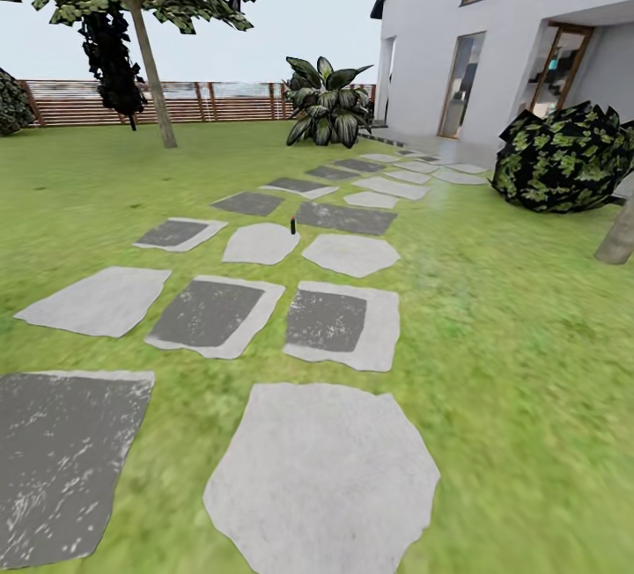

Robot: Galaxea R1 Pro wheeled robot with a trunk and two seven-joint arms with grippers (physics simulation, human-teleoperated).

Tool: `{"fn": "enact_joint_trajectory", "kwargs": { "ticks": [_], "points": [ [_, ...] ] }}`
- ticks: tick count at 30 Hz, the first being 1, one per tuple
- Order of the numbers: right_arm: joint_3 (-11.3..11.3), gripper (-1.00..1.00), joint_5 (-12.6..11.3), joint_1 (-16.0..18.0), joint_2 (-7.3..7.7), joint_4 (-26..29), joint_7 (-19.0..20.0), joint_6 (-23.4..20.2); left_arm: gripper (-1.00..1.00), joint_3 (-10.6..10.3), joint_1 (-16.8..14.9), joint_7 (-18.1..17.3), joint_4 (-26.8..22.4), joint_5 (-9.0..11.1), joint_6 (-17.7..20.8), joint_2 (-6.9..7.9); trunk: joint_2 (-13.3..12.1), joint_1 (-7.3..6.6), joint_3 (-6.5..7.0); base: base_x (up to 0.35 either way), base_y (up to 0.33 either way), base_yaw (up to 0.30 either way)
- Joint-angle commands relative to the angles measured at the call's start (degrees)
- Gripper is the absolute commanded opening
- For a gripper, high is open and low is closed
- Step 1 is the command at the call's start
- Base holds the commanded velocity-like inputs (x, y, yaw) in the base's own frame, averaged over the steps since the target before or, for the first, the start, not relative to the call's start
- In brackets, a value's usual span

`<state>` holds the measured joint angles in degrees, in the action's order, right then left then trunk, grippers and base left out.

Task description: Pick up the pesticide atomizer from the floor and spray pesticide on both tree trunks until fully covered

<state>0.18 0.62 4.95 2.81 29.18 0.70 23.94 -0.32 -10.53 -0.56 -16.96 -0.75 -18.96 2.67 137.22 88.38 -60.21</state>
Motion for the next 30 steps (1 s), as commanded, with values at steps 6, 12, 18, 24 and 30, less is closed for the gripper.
{"fn": "enact_joint_trajectory", "kwargs": {
  "ticks": [6,12,18,24,30],
  "points": [
    [-0.1,1.00,0.0,0.0,0.09,-0.1,0.0,0.1,1.00,0.0,-0.1,0.0,0.0,0.0,0.3,-0.03,0.0,0.00,0.00,0.338,0.000,0.000],
    [-0.3,1.00,0.0,0.0,0.35,0.4,-0.2,0.1,1.00,0.1,-0.6,0.0,-0.5,0.1,-0.1,-0.35,0.0,0.00,0.00,0.338,0.000,0.000],
    [-0.3,1.00,0.0,0.0,0.45,0.6,-0.2,0.1,1.00,0.2,-0.5,0.1,-2.3,-0.7,-0.2,-1.48,0.0,0.00,0.00,0.338,0.000,0.000],
    [-0.4,1.00,0.0,0.0,0.42,0.2,-0.4,0.2,1.00,0.4,0.1,0.1,-2.0,-1.0,-0.6,-1.08,0.0,0.00,0.00,0.338,0.000,0.000],
    [-0.5,1.00,-0.1,0.0,0.36,0.2,-0.4,0.2,1.00,0.3,0.1,0.1,-1.9,-1.1,-0.6,-1.08,0.0,0.00,0.00,0.338,0.000,0.000]
  ]
}}
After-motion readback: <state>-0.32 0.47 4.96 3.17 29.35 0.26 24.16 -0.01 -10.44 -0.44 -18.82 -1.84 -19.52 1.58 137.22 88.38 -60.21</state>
